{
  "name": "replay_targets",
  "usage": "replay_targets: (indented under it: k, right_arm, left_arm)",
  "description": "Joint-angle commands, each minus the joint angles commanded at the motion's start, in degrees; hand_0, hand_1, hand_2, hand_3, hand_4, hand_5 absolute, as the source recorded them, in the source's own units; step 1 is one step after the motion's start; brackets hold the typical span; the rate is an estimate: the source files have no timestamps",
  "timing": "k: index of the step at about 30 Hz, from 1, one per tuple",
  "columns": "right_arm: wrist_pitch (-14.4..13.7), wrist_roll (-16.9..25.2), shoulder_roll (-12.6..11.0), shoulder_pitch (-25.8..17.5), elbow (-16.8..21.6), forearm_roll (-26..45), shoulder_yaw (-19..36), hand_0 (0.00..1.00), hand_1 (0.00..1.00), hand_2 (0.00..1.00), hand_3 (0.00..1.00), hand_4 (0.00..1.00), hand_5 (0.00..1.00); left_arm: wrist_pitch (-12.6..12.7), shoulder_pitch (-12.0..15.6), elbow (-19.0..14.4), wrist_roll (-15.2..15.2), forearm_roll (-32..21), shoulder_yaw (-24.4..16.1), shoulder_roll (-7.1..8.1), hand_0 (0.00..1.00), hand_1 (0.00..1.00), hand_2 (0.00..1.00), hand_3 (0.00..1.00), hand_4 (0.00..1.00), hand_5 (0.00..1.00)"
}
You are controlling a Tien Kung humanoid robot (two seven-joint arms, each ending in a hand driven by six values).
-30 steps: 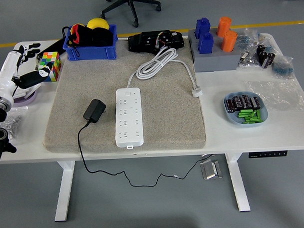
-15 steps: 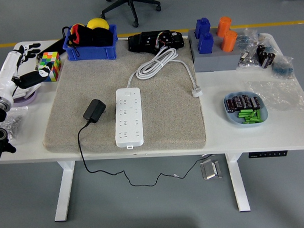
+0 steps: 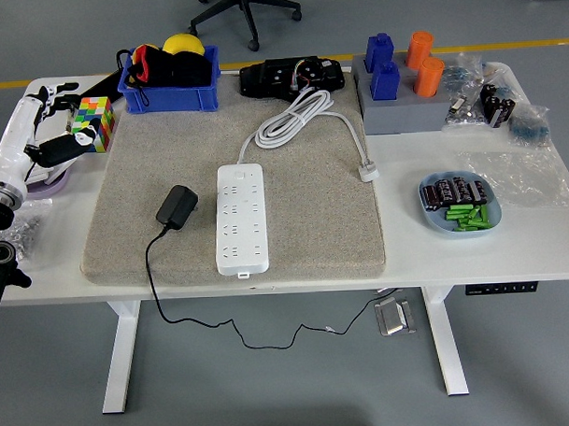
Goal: Pull the plug out,throw it away,press the button
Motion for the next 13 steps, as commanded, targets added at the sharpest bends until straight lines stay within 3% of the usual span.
replay_targets:
  k: [13]
  right_arm:
    - [0.0,0.0,0.8,-0.9,0.0,-0.2,0.3,0.767,0.729,0.724,0.713,0.883,0.658]
  left_arm:
    - [-0.1,1.3,-0.6,-0.1,0.1,0.0,0.08,0.882,0.826,0.791,0.816,0.672,0.196]
